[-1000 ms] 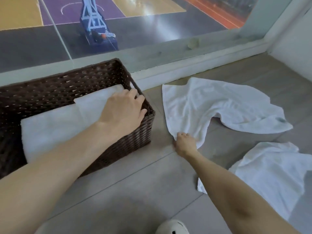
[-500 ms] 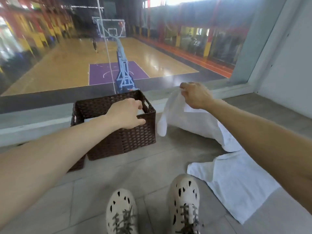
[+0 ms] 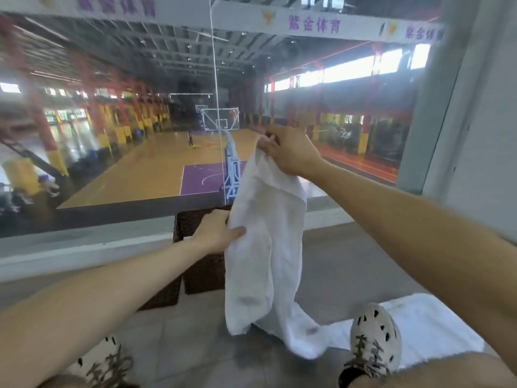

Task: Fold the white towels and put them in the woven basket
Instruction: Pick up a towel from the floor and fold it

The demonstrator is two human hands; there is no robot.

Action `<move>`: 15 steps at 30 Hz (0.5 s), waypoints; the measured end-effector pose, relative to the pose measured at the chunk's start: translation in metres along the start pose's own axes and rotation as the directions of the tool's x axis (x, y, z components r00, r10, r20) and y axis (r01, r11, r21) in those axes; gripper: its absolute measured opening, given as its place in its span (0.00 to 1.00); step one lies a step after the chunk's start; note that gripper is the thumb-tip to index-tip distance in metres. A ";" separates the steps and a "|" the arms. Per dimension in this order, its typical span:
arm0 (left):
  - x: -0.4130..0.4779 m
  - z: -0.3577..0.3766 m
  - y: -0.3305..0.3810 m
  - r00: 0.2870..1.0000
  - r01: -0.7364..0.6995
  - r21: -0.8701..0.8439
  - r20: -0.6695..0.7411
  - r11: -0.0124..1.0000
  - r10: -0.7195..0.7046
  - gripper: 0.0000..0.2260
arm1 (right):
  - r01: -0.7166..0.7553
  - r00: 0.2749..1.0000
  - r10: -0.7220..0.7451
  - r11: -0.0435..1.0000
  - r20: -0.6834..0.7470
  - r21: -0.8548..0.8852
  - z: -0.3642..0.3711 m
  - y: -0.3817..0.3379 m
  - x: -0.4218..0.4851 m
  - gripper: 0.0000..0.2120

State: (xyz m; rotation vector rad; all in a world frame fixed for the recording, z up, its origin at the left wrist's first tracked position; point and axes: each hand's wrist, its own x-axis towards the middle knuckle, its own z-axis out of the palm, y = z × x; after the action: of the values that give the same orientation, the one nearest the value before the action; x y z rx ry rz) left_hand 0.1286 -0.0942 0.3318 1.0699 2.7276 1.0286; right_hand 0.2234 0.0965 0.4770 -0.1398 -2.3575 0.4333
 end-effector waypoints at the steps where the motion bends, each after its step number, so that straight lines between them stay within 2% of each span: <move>1: 0.000 -0.010 -0.015 0.997 0.028 -0.092 -0.069 0.995 -0.034 0.08 | -0.021 1.000 0.022 0.999 -0.016 0.032 0.007 -0.001 0.003 0.13; 3: -0.003 -0.034 -0.041 0.962 0.071 -0.312 -0.230 0.947 -0.148 0.09 | -0.095 0.994 0.100 0.990 -0.044 0.104 0.024 0.003 0.005 0.12; 5: -0.010 -0.049 -0.061 0.906 0.084 -0.470 -0.332 0.879 -0.264 0.09 | -0.194 0.980 0.197 0.966 0.000 0.169 0.045 0.007 0.003 0.17; 7: -0.018 -0.060 -0.072 0.889 0.090 -0.519 -0.343 0.850 -0.304 0.13 | -0.256 0.967 0.249 0.938 0.059 0.232 0.062 0.008 -0.001 0.18; 9: -0.027 -0.071 -0.074 0.912 0.100 -0.534 -0.288 0.839 -0.292 0.17 | -0.289 0.957 0.271 0.912 0.101 0.290 0.073 0.002 -0.001 0.15; 10: -0.032 -0.076 -0.075 0.936 0.087 -0.414 -0.277 0.906 -0.217 0.22 | -0.300 0.954 0.282 0.901 0.102 0.312 0.077 -0.003 -0.003 0.14; 11: -0.037 -0.078 -0.077 0.954 0.082 -0.164 -0.272 0.983 -0.125 0.29 | -0.312 0.950 0.299 0.887 0.092 0.340 0.083 -0.006 -0.009 0.15; 12: -0.042 -0.076 -0.082 0.962 0.085 0.107 -0.267 0.991 -0.054 0.34 | -0.337 0.940 0.327 0.857 0.092 0.390 0.091 -0.007 -0.020 0.16; 13: -0.045 -0.069 -0.090 0.966 0.077 0.282 -0.258 0.956 -0.002 0.35 | -0.367 0.928 0.353 0.819 0.118 0.441 0.098 -0.007 -0.037 0.17; 15: -0.050 -0.054 -0.111 0.979 0.088 0.382 -0.205 0.920 -0.008 0.30 | -0.455 0.890 0.379 0.769 0.254 0.449 0.113 -0.002 -0.078 0.18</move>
State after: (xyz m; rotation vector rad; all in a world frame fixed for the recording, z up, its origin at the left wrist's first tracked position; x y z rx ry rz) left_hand 0.0872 -0.2156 0.2981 0.9768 3.2000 0.6263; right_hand 0.2035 0.0469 0.3510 -0.4057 -2.2620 1.3019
